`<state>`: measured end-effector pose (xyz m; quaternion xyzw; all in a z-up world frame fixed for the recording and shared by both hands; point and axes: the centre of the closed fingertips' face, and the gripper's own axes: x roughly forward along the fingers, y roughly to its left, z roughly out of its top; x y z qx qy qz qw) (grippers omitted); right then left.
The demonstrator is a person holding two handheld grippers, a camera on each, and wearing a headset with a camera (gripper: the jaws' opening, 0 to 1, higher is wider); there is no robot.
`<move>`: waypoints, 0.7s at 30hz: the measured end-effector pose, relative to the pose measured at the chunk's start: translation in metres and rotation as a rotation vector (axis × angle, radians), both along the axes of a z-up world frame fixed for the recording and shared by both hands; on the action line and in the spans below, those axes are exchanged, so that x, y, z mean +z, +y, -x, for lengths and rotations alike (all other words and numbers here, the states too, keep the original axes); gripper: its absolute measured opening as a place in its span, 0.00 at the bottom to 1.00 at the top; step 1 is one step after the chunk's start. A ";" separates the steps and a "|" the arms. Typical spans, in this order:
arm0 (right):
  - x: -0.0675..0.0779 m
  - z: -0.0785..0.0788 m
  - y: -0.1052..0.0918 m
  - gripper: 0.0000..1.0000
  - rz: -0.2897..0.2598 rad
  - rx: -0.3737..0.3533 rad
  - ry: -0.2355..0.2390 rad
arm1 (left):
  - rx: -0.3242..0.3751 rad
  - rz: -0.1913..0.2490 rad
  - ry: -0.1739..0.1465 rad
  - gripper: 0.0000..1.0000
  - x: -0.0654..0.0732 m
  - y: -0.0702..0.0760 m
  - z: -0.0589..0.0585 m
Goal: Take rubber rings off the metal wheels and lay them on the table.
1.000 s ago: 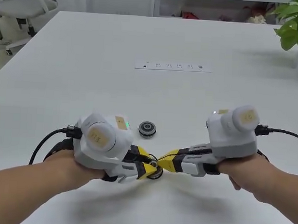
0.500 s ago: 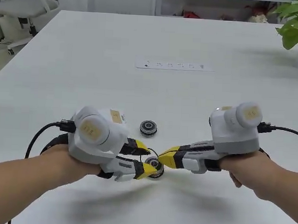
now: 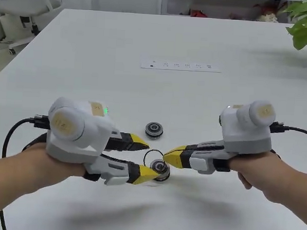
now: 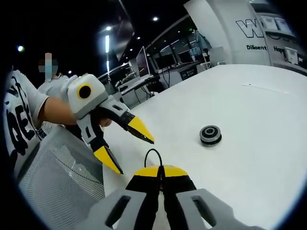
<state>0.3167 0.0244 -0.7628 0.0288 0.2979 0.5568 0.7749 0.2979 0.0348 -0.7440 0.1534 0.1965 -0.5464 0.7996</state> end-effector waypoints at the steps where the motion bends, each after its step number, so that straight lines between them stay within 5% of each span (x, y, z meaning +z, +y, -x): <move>1: 0.000 0.000 0.000 0.00 0.000 0.001 0.000 | 0.003 0.004 -0.004 0.41 0.002 0.001 0.000; 21: 0.009 0.000 0.017 0.00 -0.014 0.031 0.004 | 0.097 0.075 -0.022 0.57 0.024 0.045 0.004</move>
